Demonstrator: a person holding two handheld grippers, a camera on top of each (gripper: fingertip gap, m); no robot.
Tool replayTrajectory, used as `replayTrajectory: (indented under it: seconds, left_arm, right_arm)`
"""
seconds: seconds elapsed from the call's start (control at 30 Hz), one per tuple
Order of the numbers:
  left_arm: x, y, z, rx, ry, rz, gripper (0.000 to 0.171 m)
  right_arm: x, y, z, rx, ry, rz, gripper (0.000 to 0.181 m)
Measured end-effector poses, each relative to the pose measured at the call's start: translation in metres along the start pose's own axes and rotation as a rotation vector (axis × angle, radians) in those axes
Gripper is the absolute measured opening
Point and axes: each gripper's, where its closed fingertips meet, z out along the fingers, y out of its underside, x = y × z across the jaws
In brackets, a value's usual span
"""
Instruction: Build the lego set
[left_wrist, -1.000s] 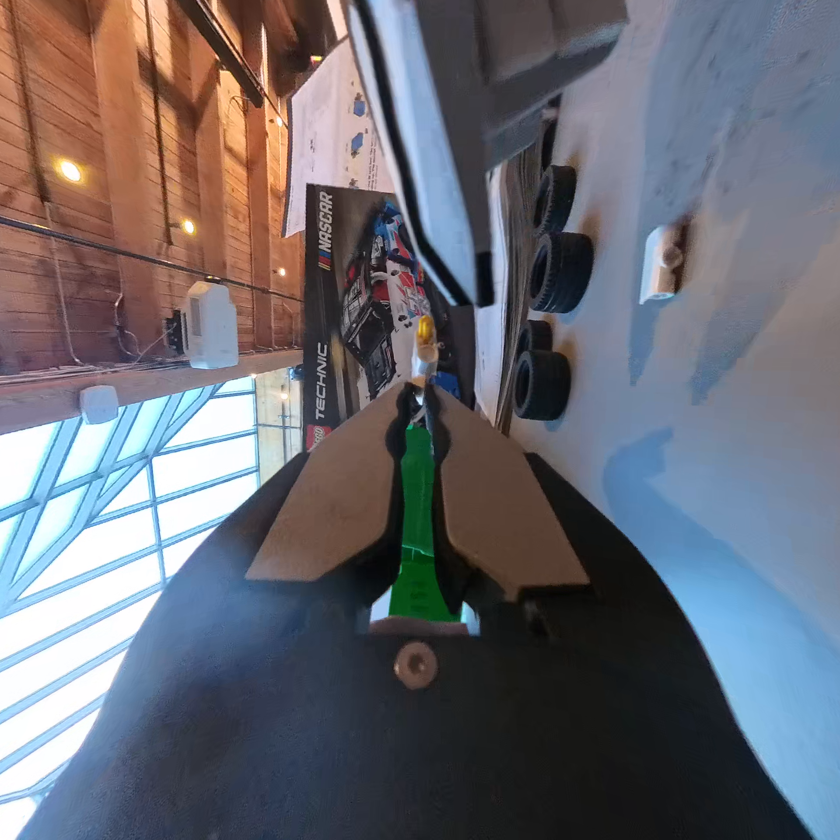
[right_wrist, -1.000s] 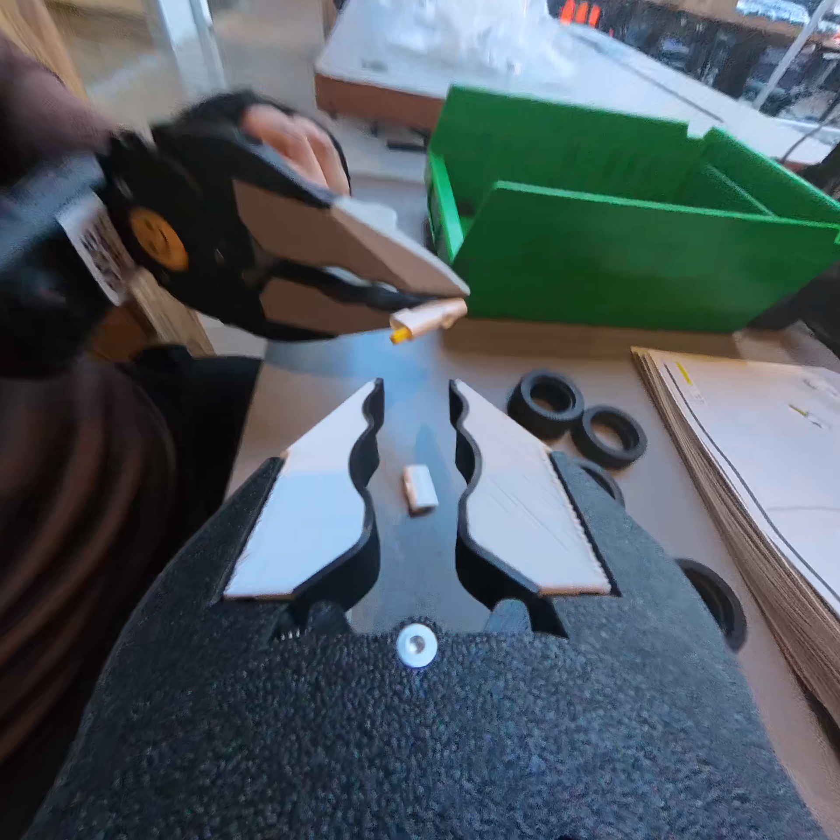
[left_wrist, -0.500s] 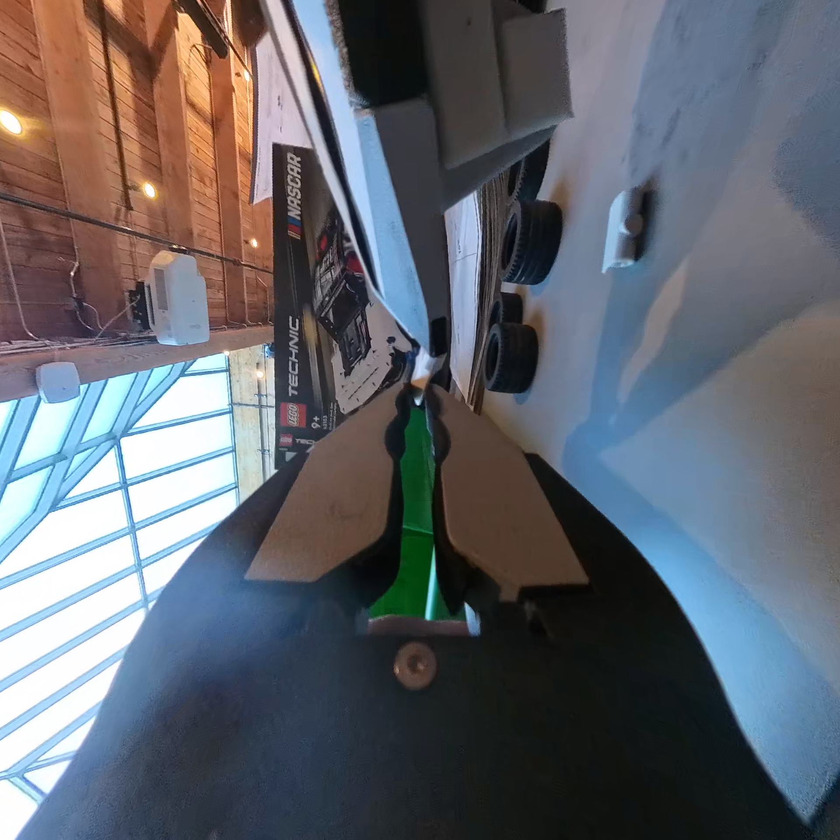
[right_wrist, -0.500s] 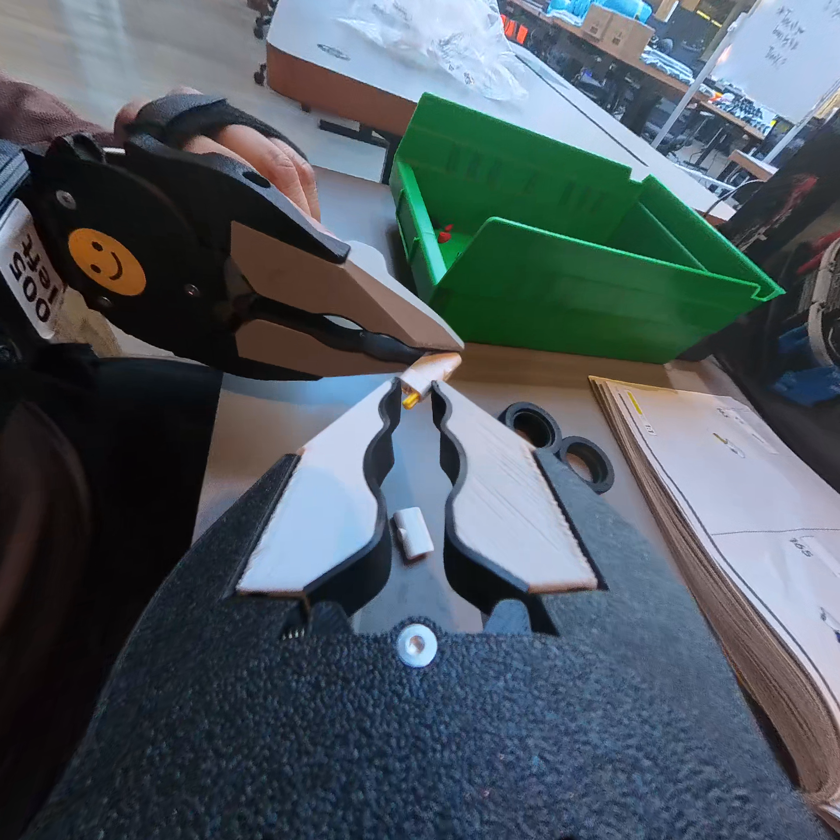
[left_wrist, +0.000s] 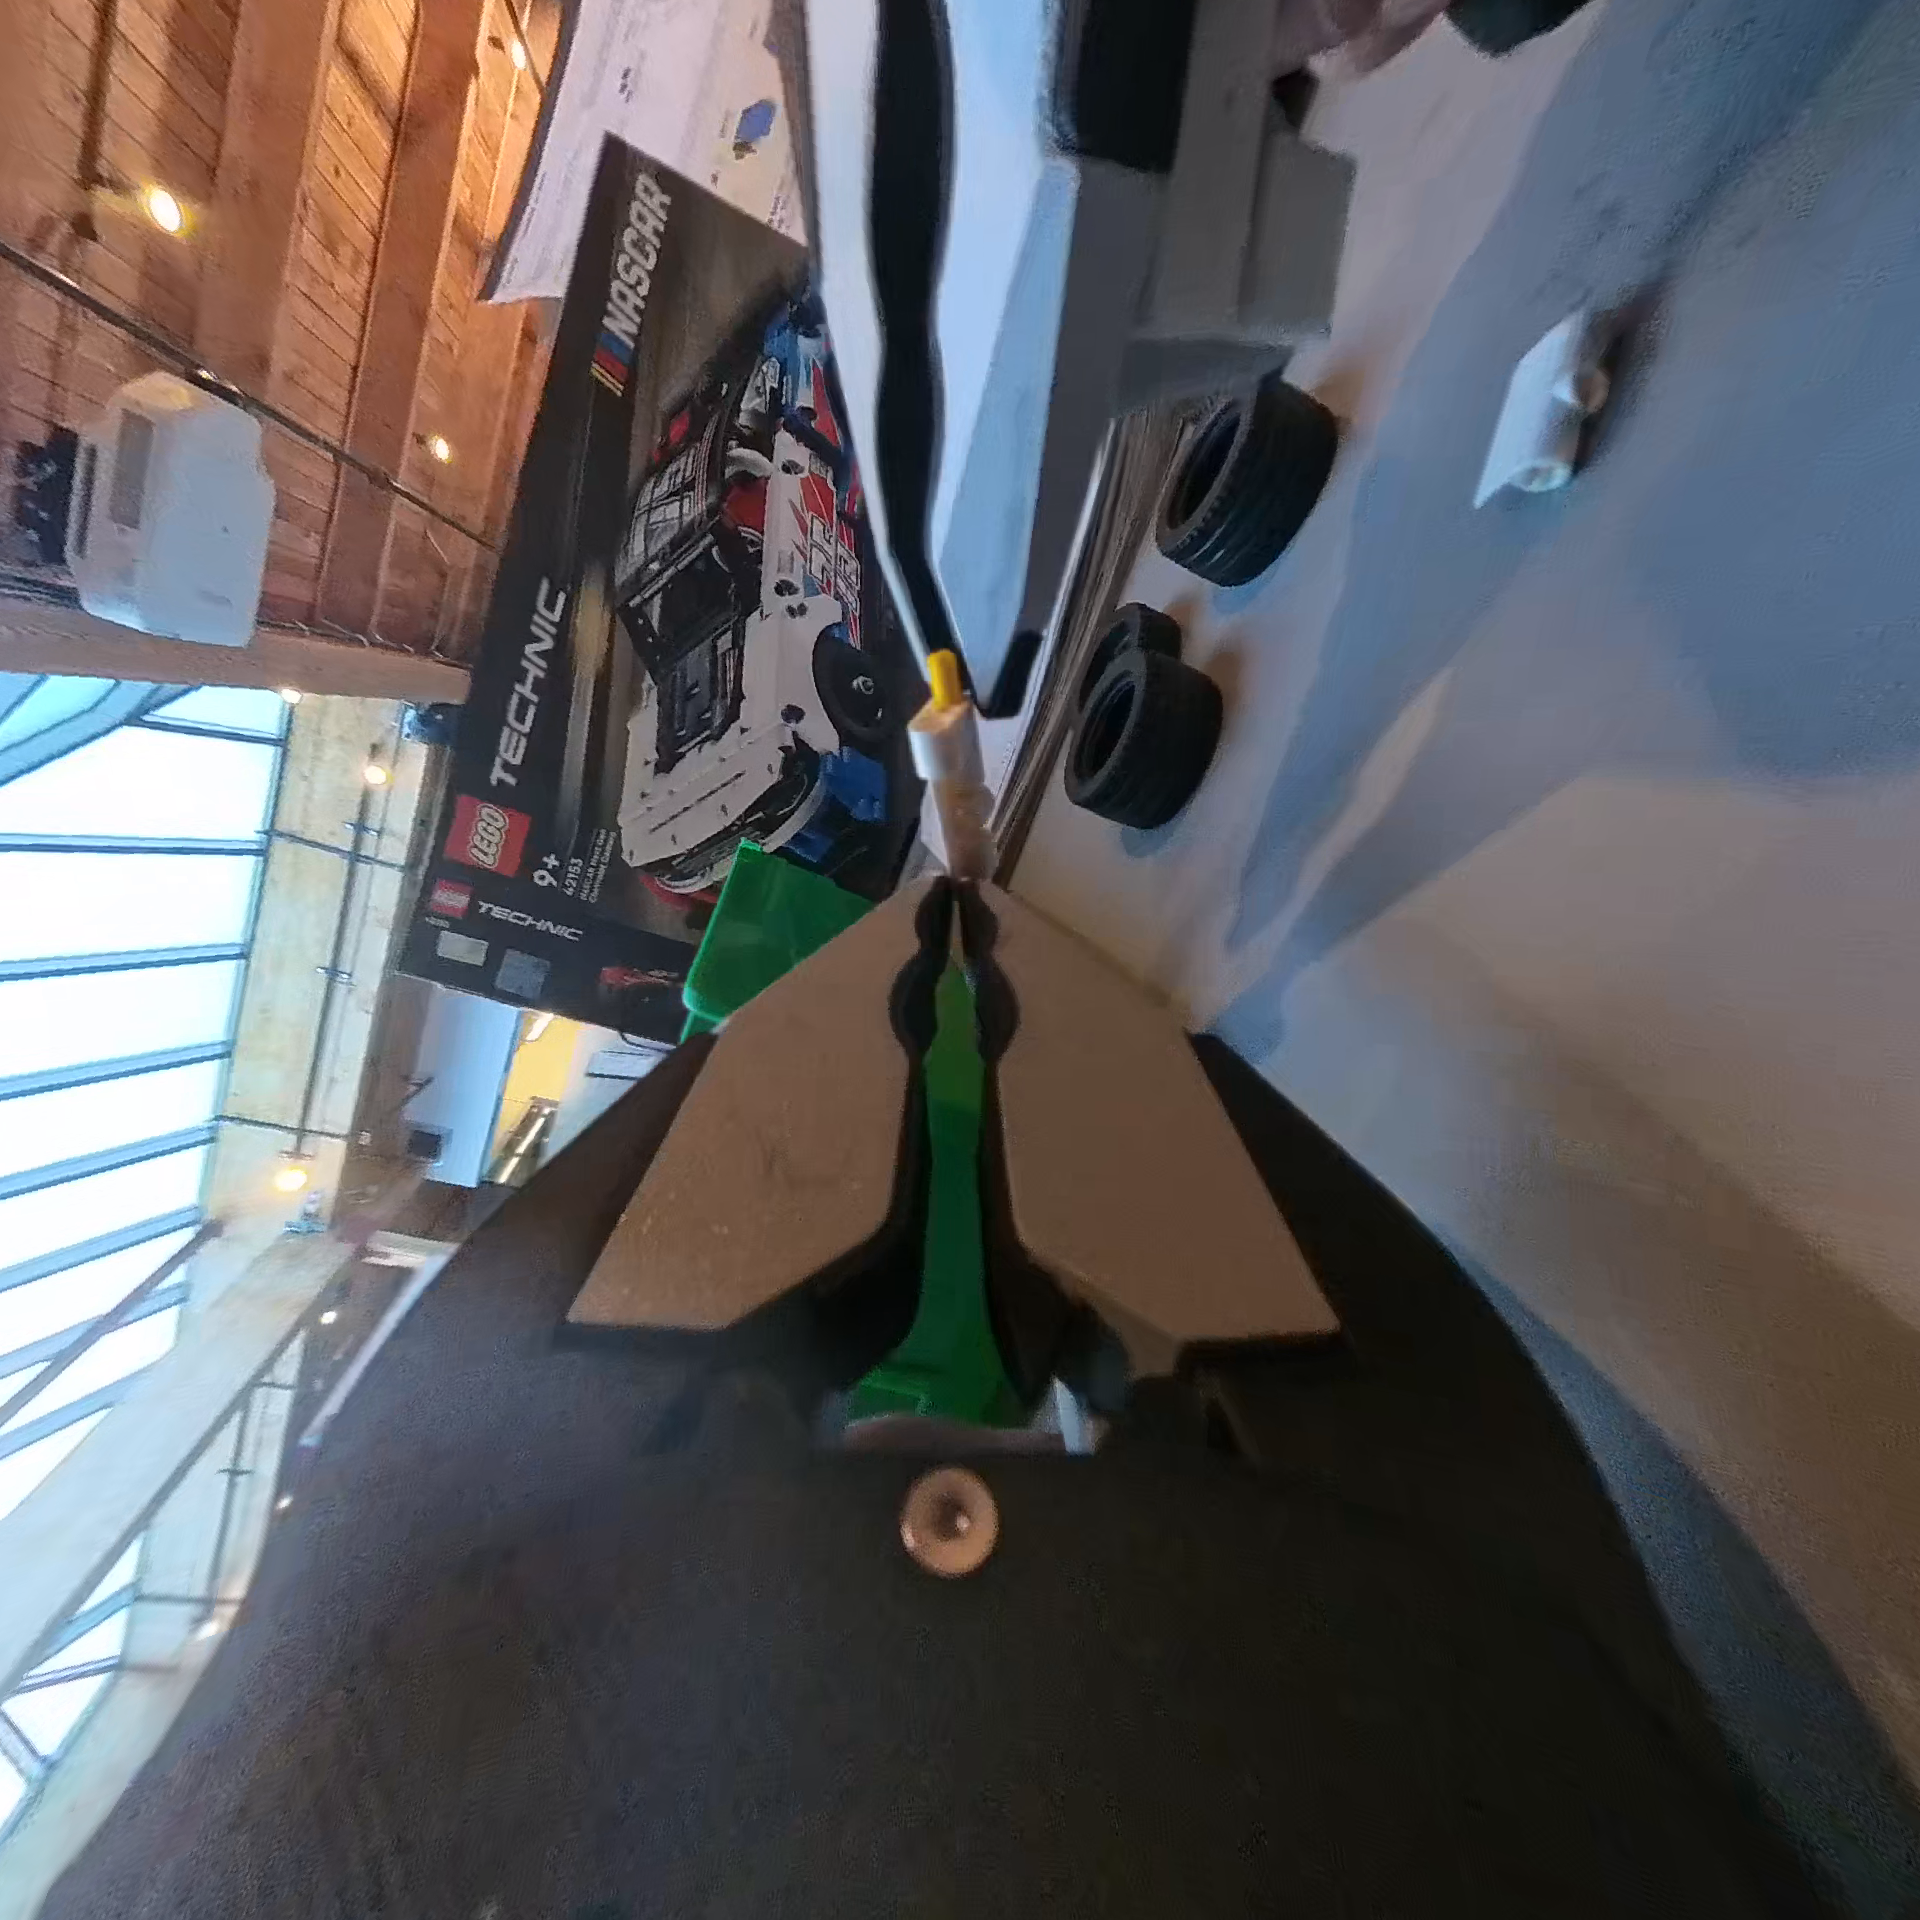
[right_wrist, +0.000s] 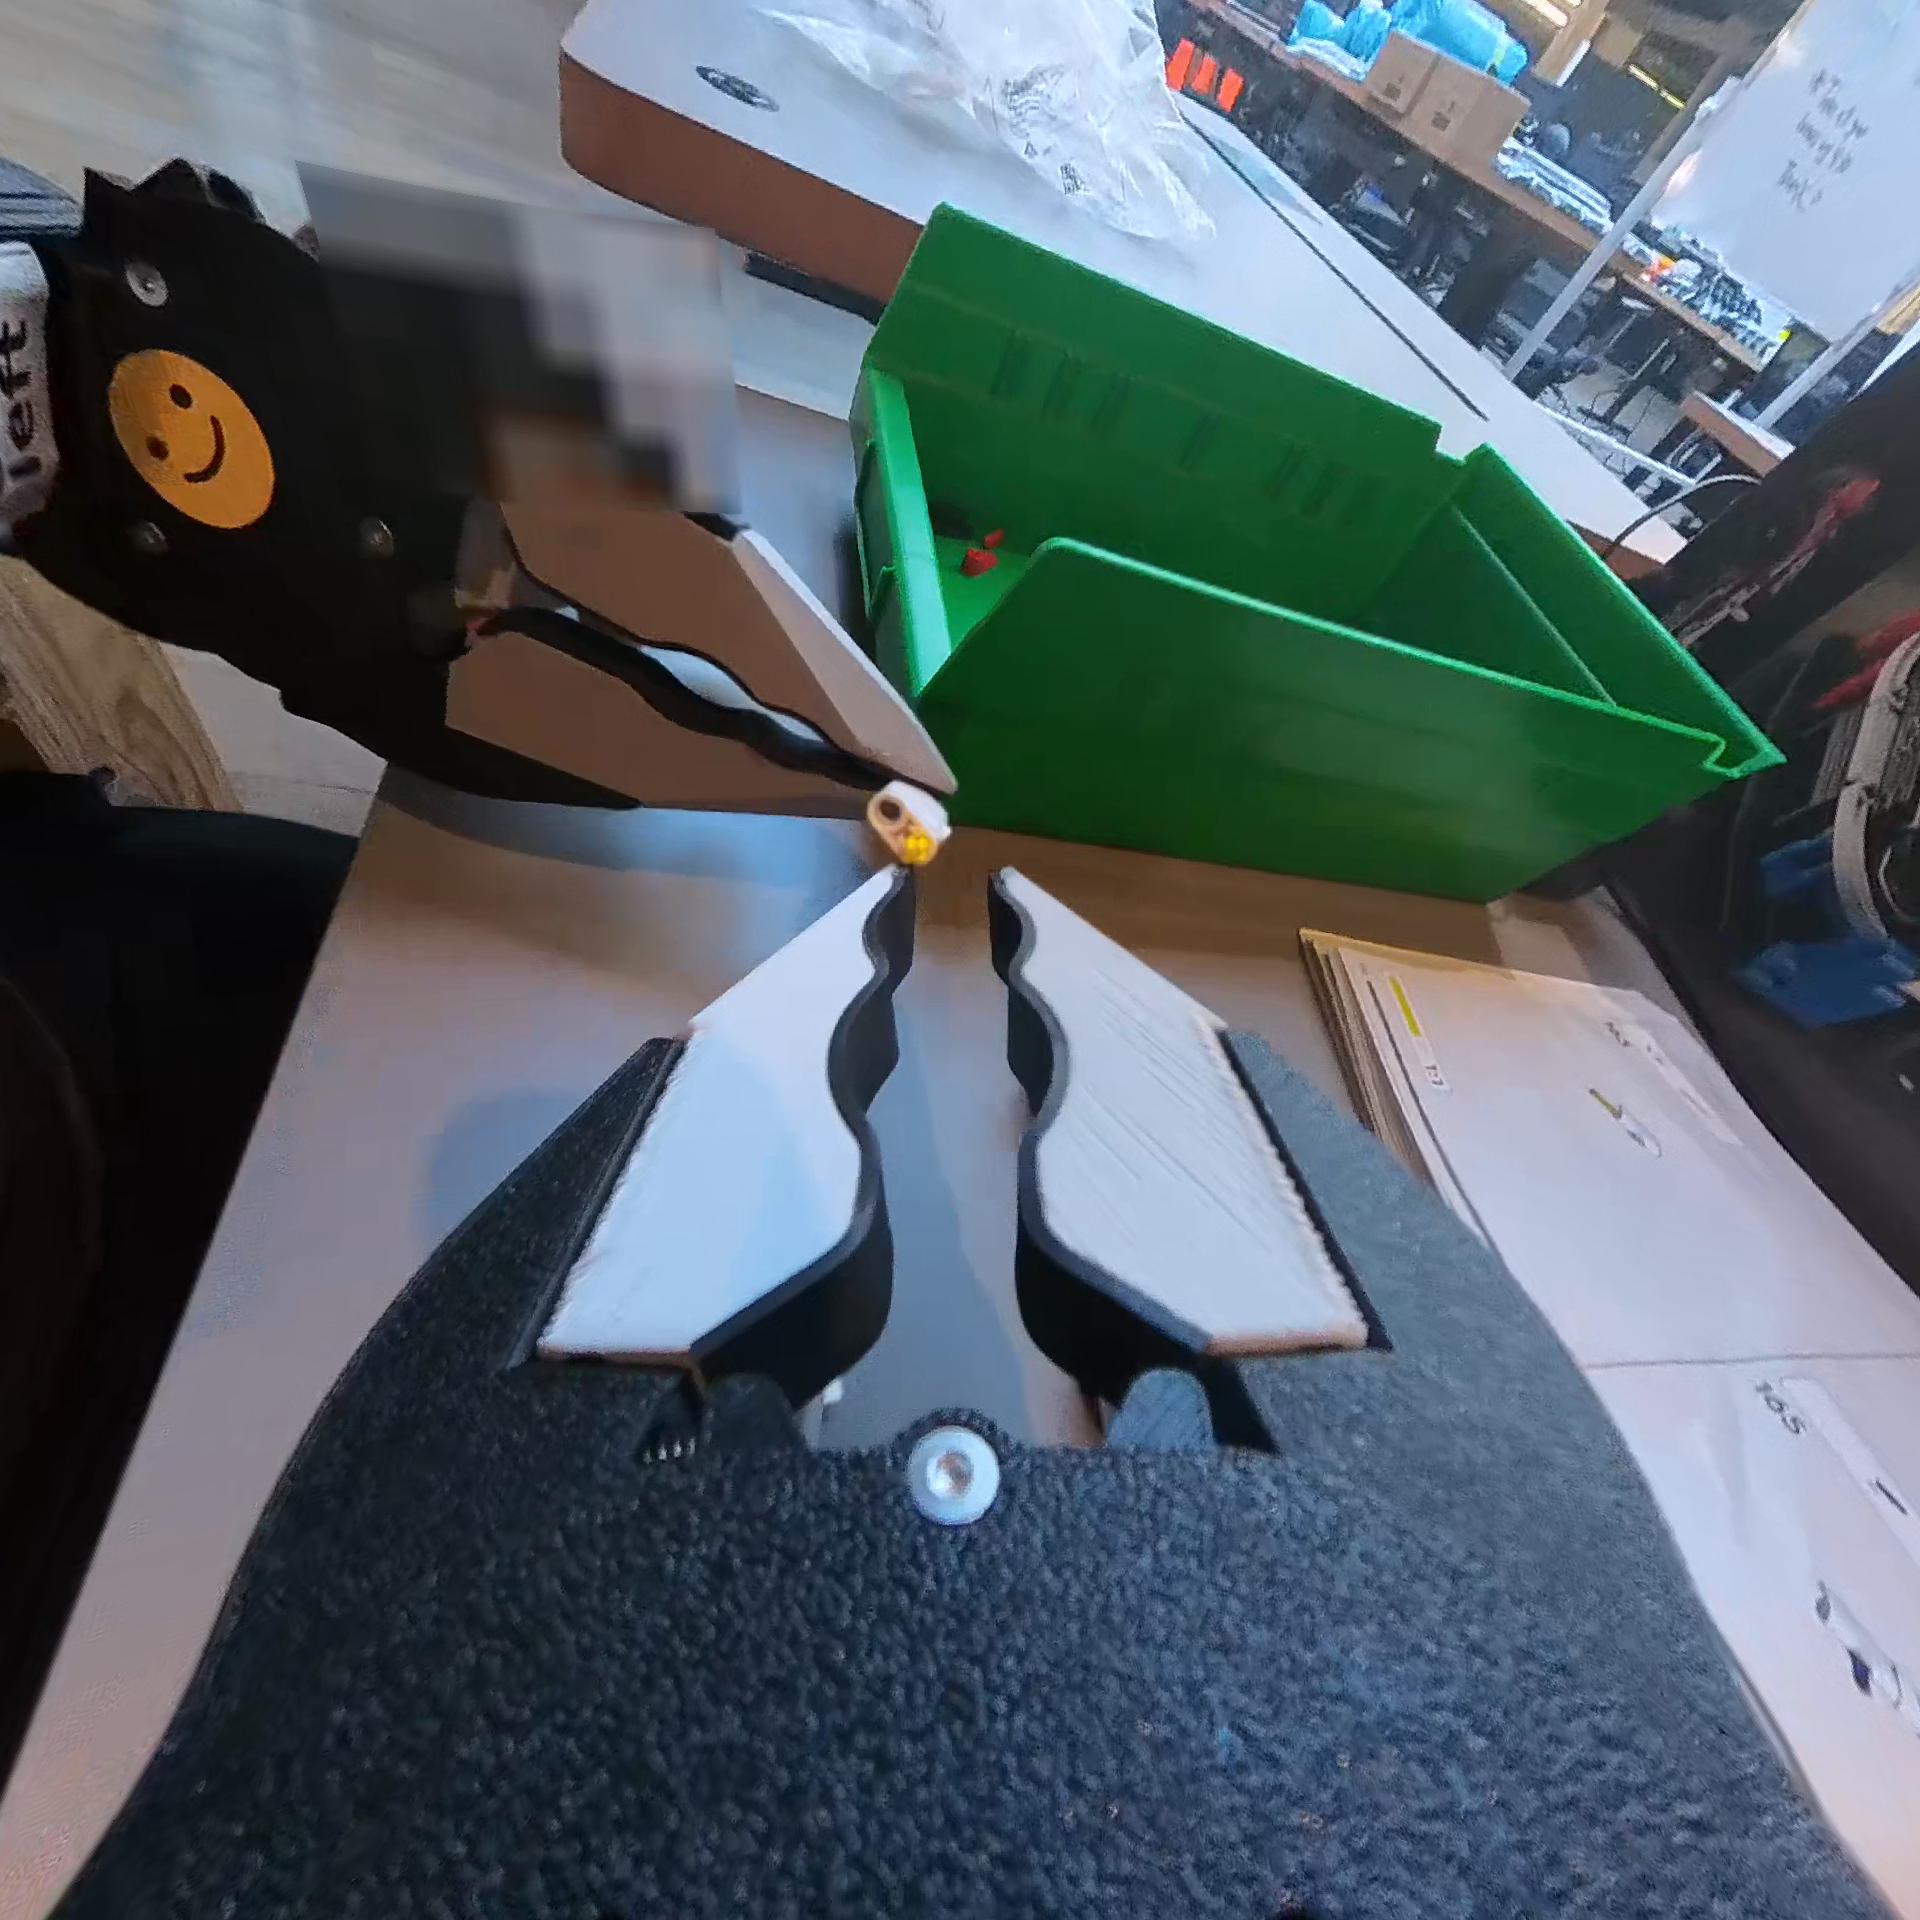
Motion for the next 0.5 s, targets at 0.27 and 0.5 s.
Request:
replayTrajectory:
  seconds: [0.27,0.5]
  left_arm:
    - [-0.006,0.006,-0.007,0.041,0.103,-0.219,0.000]
    - [0.001,0.034,-0.004,-0.050,0.124,-0.151,0.000]
  right_arm:
    - [0.005,-0.012,0.012,0.087,-0.077,-0.017,0.015]
    - [0.017,-0.018,0.016,0.127,-0.105,0.019,0.015]
